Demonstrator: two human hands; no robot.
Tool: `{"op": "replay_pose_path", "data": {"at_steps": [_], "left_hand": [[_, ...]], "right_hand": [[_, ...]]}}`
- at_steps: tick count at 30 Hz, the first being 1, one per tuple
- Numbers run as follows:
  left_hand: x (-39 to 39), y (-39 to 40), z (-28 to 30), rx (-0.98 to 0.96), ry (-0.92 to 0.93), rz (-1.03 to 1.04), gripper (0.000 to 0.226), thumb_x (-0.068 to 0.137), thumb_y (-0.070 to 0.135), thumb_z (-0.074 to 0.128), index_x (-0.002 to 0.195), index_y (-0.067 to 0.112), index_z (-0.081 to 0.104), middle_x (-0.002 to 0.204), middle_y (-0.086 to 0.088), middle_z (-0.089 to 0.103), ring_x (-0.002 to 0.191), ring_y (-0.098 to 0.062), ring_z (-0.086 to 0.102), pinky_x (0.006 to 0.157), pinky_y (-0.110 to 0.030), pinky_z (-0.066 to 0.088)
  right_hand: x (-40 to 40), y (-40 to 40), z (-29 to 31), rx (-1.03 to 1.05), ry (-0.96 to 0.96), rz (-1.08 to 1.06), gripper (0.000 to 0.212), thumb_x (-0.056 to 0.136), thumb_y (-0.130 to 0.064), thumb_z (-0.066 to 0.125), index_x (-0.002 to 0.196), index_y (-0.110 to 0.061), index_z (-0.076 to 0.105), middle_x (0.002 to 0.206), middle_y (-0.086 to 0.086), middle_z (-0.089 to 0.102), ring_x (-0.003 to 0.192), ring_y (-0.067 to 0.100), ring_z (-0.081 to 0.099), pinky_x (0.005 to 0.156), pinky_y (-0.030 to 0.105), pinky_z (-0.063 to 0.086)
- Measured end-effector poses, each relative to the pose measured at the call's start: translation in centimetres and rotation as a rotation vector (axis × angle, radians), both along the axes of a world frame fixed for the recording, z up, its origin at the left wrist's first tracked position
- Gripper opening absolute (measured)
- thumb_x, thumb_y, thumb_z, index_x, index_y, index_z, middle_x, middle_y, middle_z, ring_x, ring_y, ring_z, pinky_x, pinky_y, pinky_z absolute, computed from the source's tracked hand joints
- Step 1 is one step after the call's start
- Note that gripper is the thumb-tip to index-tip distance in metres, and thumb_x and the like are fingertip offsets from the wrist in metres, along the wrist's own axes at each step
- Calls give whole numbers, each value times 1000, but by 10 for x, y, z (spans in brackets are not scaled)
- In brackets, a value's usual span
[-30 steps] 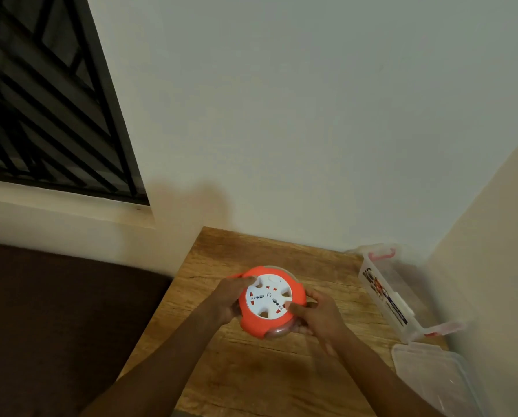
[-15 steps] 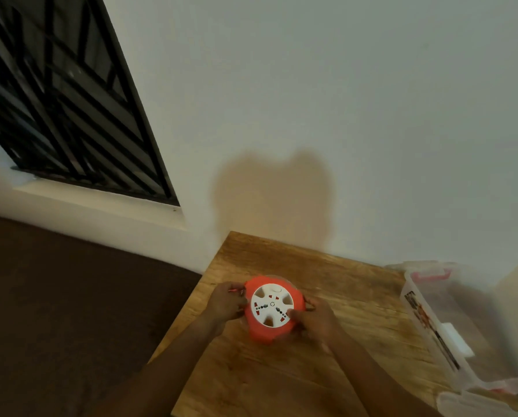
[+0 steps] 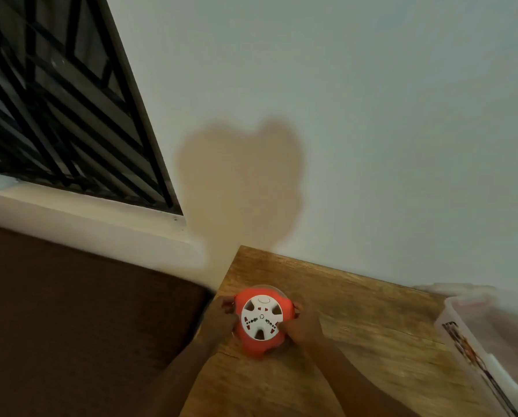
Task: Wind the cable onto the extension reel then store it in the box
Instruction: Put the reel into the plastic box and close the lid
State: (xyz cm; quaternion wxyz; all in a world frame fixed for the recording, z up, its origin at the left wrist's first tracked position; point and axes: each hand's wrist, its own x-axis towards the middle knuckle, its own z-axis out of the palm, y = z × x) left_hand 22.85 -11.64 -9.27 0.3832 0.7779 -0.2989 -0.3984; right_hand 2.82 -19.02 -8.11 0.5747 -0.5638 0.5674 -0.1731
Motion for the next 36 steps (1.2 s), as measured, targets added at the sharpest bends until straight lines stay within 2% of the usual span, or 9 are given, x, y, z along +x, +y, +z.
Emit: {"op": "replay_pose_path", "data": {"at_steps": [7, 14, 19, 22, 24, 27, 30, 33, 36], "left_hand": [[14, -11, -13, -34, -168, -91, 31, 91, 3, 67, 122, 9, 72, 106, 1, 74, 93, -11, 68, 77, -23, 57], [7, -17, -11, -65, -305, -86, 25, 91, 0, 66, 114, 6, 75, 111, -11, 75, 99, -21, 68, 85, -30, 56], [-13, -14, -9, -195, -392, -58, 19, 96, -1, 57, 99, 13, 70, 110, -7, 65, 106, -22, 62, 78, -25, 50], [-36, -17, -7, -292, -474, -211, 20, 92, 0, 63, 106, 10, 73, 114, -8, 68, 111, -21, 58, 88, -24, 46], [-59, -24, -1, -360, -511, -322, 21, 90, 2, 66, 107, 10, 75, 114, -6, 70, 113, -22, 58, 96, -27, 40], [-99, -38, 13, -433, -464, -475, 22, 89, 1, 66, 106, 13, 73, 113, 3, 64, 108, -12, 57, 90, -22, 42], [-141, -54, 24, -464, -464, -607, 22, 88, 0, 69, 107, 9, 75, 109, -2, 65, 100, -17, 64, 88, -24, 52], [-185, -69, 37, -488, -490, -685, 25, 85, -1, 71, 108, 7, 76, 103, -5, 67, 95, -21, 65, 82, -8, 43], [-236, -82, 51, -486, -455, -814, 29, 89, 1, 69, 117, 6, 73, 112, -9, 67, 105, -27, 66, 88, -30, 49]], "right_hand": [[16, -1, -4, -147, 141, -19, 53, 79, -10, 73, 130, -16, 61, 96, -3, 72, 75, 12, 71, 48, 17, 52], [11, 8, 0, -255, 178, 14, 43, 81, -17, 77, 121, -26, 65, 84, -24, 60, 74, -12, 58, 57, 5, 45], [-9, 14, -3, -302, 224, 11, 38, 75, -17, 77, 89, -51, 67, 83, -29, 67, 75, -16, 60, 58, 0, 40], [-31, 20, -3, -292, 312, 36, 56, 76, -19, 74, 130, -29, 61, 123, -4, 63, 106, 4, 60, 77, 12, 44], [-53, 27, -4, -291, 354, 11, 67, 78, -23, 73, 141, -20, 52, 133, 4, 57, 114, 15, 58, 86, 20, 47], [-87, 40, -2, -307, 361, -30, 67, 81, -27, 73, 142, -21, 50, 133, 2, 55, 109, 12, 58, 86, 21, 50], [-126, 54, 2, -321, 352, -120, 64, 82, -28, 72, 142, -23, 50, 131, -2, 54, 102, 7, 56, 76, 12, 46], [-169, 70, 7, -341, 330, -200, 62, 83, -29, 74, 140, -25, 52, 128, -5, 54, 98, 3, 54, 67, 4, 40], [-218, 93, 9, -315, 323, -324, 62, 82, -28, 76, 139, -28, 51, 127, -8, 54, 98, 4, 55, 68, 6, 42]]}}
